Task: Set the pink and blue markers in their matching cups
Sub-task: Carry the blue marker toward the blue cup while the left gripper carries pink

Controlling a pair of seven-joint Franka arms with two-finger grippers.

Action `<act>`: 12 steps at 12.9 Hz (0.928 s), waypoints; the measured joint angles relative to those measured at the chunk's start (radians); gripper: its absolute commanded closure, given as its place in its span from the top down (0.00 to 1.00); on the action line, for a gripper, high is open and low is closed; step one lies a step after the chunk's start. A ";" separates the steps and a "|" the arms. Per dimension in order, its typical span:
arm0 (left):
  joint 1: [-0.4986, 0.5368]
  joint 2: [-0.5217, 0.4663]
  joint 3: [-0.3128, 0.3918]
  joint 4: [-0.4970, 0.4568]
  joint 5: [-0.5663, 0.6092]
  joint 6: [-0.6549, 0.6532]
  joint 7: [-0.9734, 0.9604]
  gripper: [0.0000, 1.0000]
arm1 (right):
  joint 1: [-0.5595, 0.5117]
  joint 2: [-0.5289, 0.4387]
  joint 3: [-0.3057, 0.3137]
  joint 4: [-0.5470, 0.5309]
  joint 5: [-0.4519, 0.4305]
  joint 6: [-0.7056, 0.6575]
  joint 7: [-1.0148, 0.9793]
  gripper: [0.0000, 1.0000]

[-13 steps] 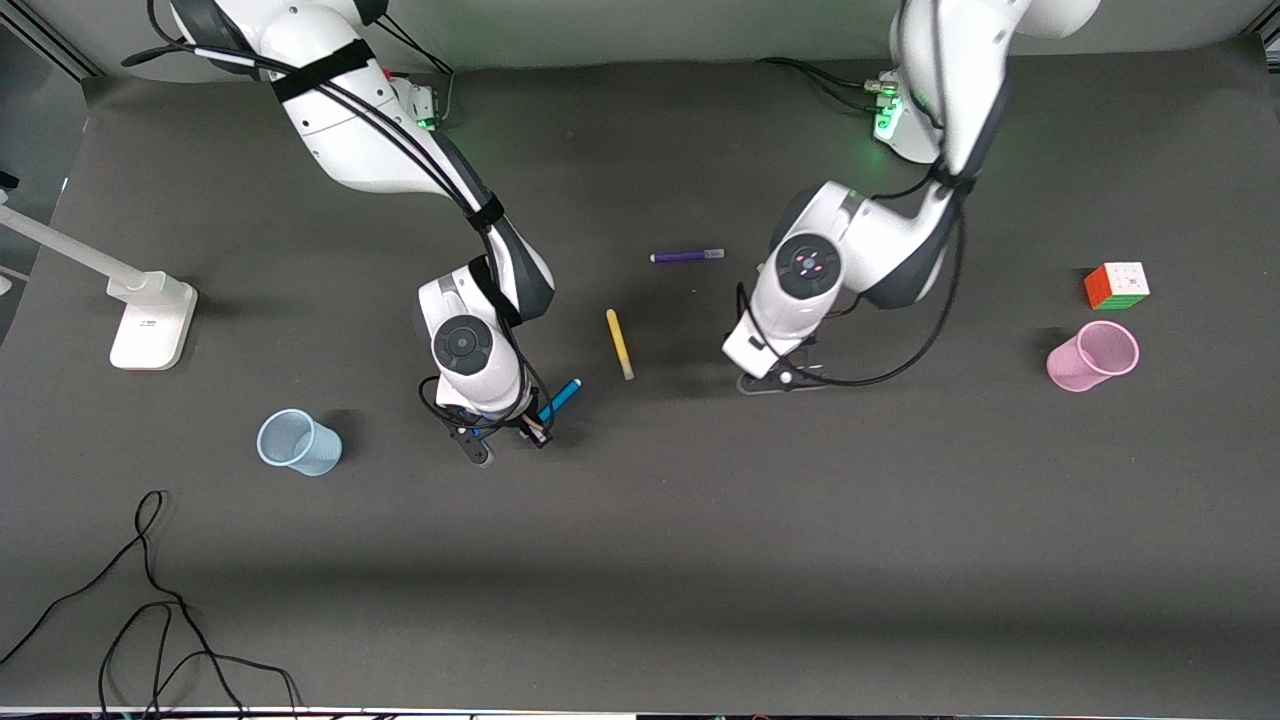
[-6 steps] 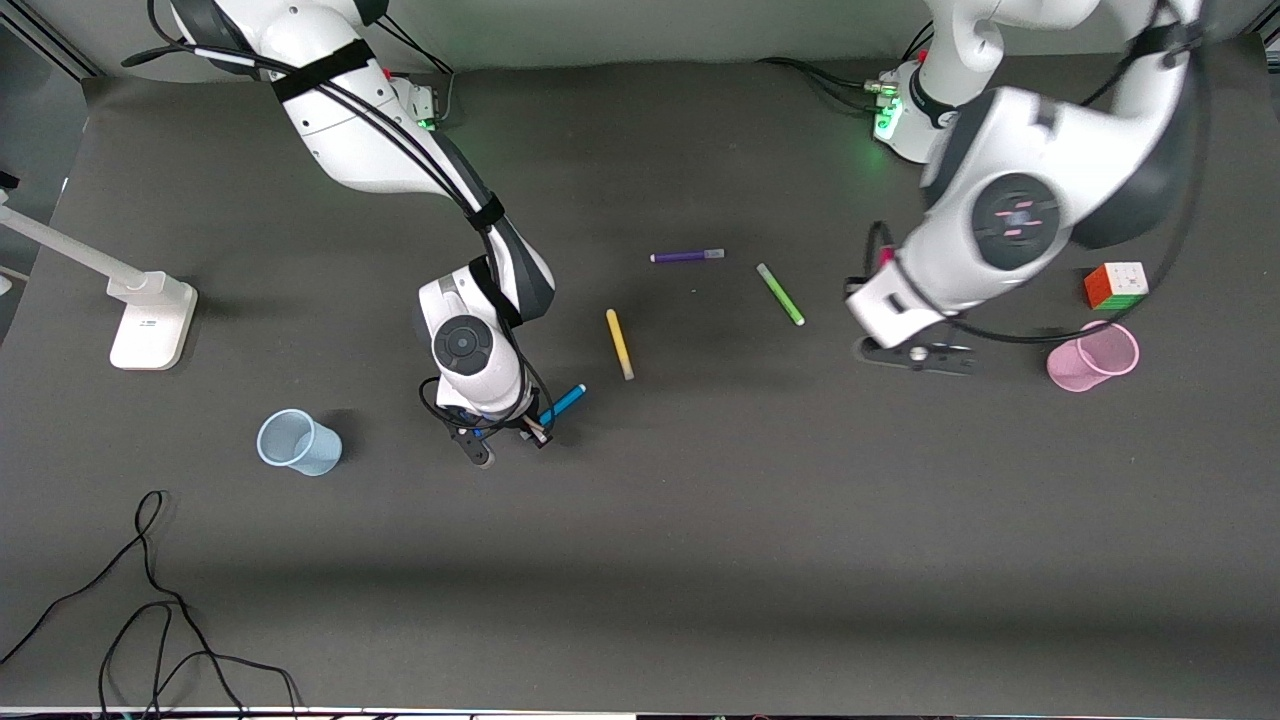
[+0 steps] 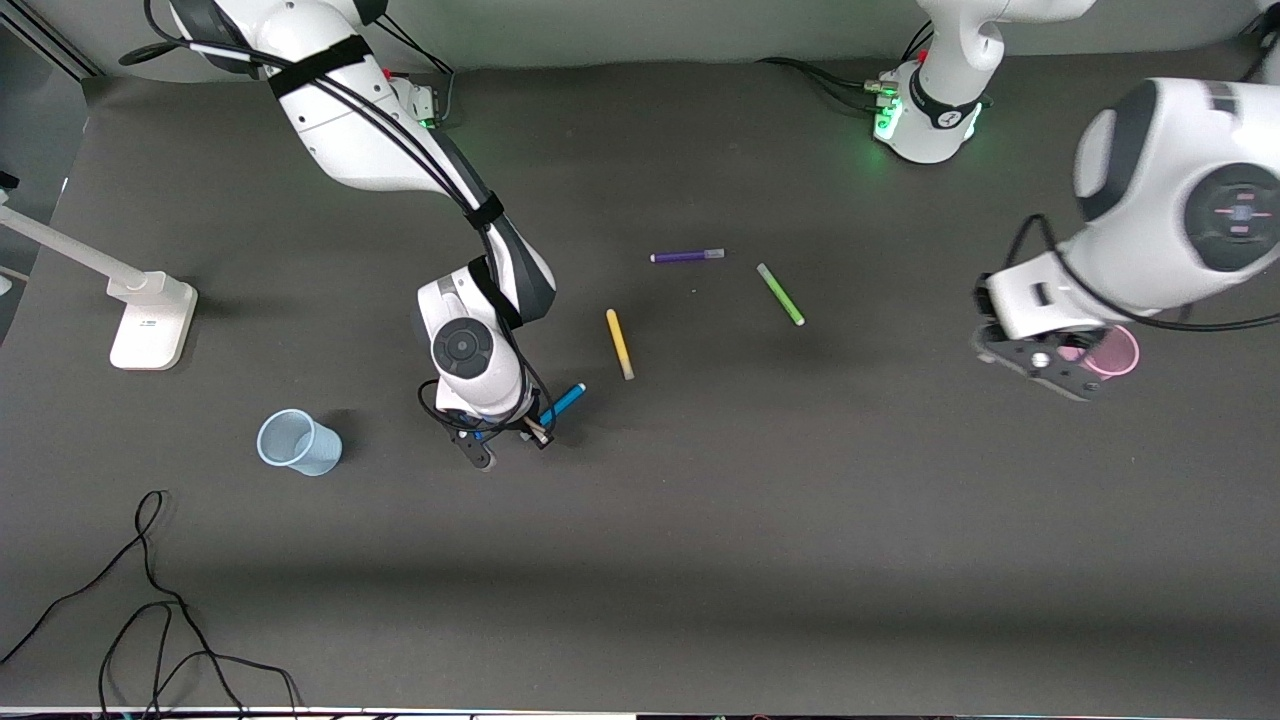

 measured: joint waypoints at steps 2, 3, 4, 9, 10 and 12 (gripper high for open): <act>0.076 -0.004 0.000 0.000 0.000 0.015 0.167 0.00 | -0.004 -0.038 -0.007 0.059 0.000 -0.123 -0.022 0.00; 0.115 -0.004 0.000 -0.001 -0.001 0.037 0.269 0.00 | -0.013 -0.068 -0.009 0.076 0.000 -0.179 -0.038 0.00; 0.154 -0.004 0.000 -0.002 -0.004 0.070 0.379 0.00 | -0.025 -0.101 -0.009 0.084 0.000 -0.229 -0.059 0.00; 0.361 0.002 0.001 -0.066 -0.261 0.200 0.910 0.00 | -0.055 -0.278 -0.034 0.088 -0.001 -0.466 -0.215 0.00; 0.396 0.004 0.001 -0.094 -0.329 0.226 1.004 0.00 | -0.055 -0.315 -0.055 0.088 -0.002 -0.507 -0.269 0.00; 0.454 0.019 0.001 -0.145 -0.447 0.255 1.182 0.00 | -0.055 -0.390 -0.118 0.082 -0.005 -0.584 -0.394 0.00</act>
